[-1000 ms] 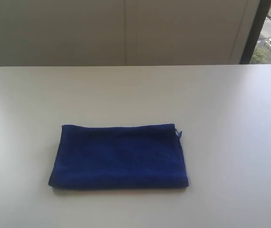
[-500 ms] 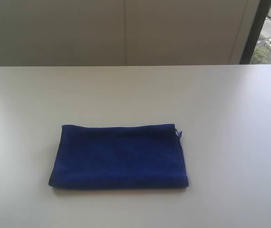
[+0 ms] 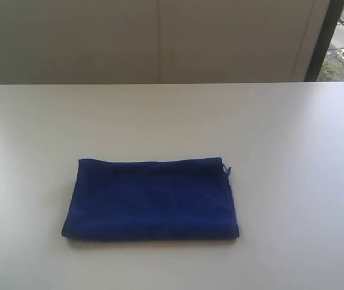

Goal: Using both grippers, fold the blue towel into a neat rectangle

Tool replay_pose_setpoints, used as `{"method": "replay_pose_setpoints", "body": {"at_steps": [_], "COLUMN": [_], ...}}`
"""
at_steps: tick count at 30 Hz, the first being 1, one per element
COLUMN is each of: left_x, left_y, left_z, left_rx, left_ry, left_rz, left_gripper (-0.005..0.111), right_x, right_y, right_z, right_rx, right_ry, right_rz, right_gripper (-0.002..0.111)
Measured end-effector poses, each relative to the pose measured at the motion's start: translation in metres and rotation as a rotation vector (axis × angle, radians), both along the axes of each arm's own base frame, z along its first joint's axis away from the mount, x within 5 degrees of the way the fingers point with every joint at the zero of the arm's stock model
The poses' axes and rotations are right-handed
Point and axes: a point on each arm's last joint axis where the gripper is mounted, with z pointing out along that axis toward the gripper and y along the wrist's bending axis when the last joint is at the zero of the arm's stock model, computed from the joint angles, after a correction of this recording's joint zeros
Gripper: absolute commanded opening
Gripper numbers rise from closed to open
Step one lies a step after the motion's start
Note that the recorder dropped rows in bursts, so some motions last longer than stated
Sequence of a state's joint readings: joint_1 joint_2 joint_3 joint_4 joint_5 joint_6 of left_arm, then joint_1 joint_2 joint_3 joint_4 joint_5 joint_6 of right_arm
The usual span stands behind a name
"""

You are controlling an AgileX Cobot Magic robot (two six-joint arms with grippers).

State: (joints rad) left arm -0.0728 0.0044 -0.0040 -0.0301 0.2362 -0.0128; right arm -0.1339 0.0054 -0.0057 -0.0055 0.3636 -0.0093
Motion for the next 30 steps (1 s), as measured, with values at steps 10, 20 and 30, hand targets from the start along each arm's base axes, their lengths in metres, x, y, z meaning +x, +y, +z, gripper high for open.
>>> {"method": "replay_pose_setpoints", "body": {"at_steps": [10, 20, 30], "left_x": [0.0001, 0.0003, 0.0003], "left_y": [0.0004, 0.0025, 0.0025], "left_z": [0.0, 0.0, 0.0], "left_rx": [0.012, 0.012, 0.012], "left_ry": [-0.001, -0.001, -0.001], "left_rz": [0.003, 0.044, 0.044], "left_gripper": [0.0, 0.0, 0.0], "right_x": [0.0, 0.0, 0.0], "right_y": [0.0, 0.0002, 0.0002], "right_z": [0.0, 0.0, 0.0], "right_rx": [0.0, 0.005, 0.005], "right_ry": [0.0, -0.001, -0.001], "right_rz": [0.0, 0.0, 0.0], "right_gripper": [0.0, 0.0, 0.0]}}
